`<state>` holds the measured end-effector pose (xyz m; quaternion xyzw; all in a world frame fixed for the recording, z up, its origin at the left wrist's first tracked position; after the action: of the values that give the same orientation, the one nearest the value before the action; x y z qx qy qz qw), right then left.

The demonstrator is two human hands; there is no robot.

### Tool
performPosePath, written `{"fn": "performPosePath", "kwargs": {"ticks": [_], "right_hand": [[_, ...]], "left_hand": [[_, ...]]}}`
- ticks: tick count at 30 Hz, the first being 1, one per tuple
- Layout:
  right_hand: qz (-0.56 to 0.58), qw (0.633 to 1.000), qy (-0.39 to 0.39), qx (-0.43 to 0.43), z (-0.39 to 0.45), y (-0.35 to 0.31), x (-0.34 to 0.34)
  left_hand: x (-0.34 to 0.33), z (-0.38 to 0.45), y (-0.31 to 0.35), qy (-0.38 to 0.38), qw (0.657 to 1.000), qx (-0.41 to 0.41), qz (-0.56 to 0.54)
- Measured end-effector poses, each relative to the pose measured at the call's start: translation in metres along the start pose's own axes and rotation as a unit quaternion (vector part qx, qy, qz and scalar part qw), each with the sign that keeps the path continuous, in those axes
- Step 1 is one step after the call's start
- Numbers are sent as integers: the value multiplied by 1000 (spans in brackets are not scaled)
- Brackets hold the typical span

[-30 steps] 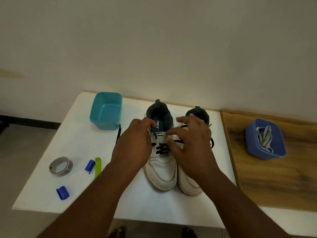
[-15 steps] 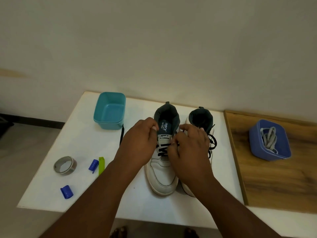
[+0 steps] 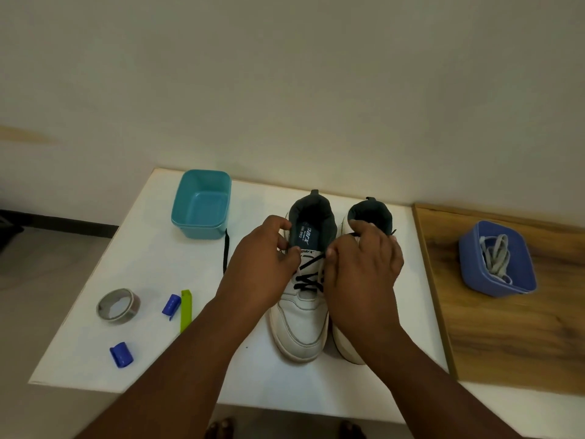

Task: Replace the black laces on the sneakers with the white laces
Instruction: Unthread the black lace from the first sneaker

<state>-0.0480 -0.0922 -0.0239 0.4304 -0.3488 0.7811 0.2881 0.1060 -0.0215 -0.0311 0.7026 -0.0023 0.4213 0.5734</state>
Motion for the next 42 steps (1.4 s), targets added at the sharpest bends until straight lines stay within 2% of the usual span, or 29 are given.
{"fn": "performPosePath", "kwargs": {"ticks": [5,9,11,14,16,20,23,25,27,29,31,33,35,38,40,42], "right_hand": [[26,993,-96,71,0,-8,-12],[37,990,-101,89,4,-12,-11],[10,995,-67,67,4,-8,-7],[32,997,49,-42,8,9,11],[56,994,66,-64,12,13,18],[33,994,-55,90,5,-13,-2],[17,992,-73,106,2,-14,-10],[12,996,-32,83,6,-8,-2],[44,997,57,0,10,1,12],[104,979,145,-100,12,15,22],[128,967,173,-137,13,23,25],[113,981,129,-93,15,17,22],[96,994,45,-13,13,1,13],[34,995,-56,70,5,-12,-5],[18,995,-66,70,4,-10,-6],[6,999,-24,40,7,-3,3]], "left_hand": [[4,0,-1,16,1000,3,0],[5,-1,1,16,1000,2,0],[5,-1,2,17,1000,6,-6],[5,-2,3,19,1000,8,-11],[6,-3,4,19,1000,3,-7],[9,-3,6,18,1000,-13,11],[8,-3,8,12,1000,-21,13],[8,-3,7,15,1000,-20,9],[7,-2,7,20,999,-24,7],[6,-2,6,20,999,-27,8],[5,-2,6,18,999,-30,7],[6,-3,4,22,999,-29,3],[6,-2,4,23,999,-28,5],[6,-1,5,20,999,-25,8],[6,-2,5,22,999,-26,7],[5,-2,5,26,999,-29,6]]}}
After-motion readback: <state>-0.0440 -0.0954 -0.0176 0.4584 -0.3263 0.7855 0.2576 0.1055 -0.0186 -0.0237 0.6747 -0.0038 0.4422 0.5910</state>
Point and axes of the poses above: each hand's wrist, its own z-axis towards the middle knuckle, its own x-axis out of the back of the hand, y = z × x, the point moved 4 cm from there along z, towards the middle knuckle, and after that the axes turned 4 degrees about y, right-handed, at the moved point
